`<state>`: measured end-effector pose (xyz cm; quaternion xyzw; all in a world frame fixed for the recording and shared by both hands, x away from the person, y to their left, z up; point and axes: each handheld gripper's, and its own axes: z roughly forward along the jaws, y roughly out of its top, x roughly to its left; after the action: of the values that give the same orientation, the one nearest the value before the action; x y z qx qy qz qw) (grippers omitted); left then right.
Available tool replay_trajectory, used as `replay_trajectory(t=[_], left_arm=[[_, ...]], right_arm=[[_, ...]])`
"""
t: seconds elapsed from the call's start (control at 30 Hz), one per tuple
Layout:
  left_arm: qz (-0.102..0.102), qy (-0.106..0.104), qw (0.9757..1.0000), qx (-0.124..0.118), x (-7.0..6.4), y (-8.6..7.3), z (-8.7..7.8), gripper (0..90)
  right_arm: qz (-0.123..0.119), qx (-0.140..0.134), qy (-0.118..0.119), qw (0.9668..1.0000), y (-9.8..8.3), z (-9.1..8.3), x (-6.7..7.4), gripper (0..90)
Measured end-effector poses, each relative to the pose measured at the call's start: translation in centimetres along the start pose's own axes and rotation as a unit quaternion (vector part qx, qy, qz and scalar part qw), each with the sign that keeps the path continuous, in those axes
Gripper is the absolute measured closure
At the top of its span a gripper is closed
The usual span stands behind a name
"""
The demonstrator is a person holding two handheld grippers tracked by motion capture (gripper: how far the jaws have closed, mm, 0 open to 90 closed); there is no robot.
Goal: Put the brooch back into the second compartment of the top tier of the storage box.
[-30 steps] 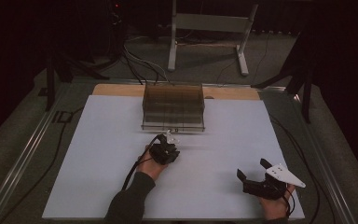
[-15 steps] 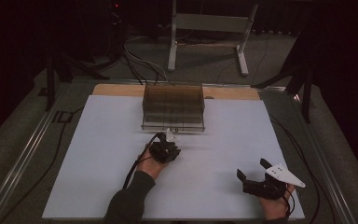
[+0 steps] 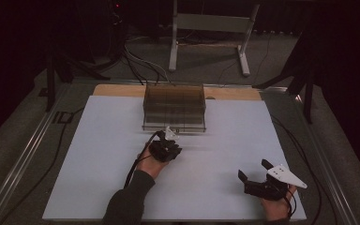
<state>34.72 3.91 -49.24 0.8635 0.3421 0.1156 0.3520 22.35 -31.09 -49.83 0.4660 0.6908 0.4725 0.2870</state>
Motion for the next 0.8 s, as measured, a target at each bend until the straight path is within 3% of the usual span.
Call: replay_trajectory(t=[0.8], left_arm=[[-0.011, -0.023, 0.9991, -0.035, 0.6, 1.8, -2.2, 79.0]], right_arm=[[-0.001, 0.0, 0.001, 1.0, 0.0, 0.0, 0.0, 0.1]])
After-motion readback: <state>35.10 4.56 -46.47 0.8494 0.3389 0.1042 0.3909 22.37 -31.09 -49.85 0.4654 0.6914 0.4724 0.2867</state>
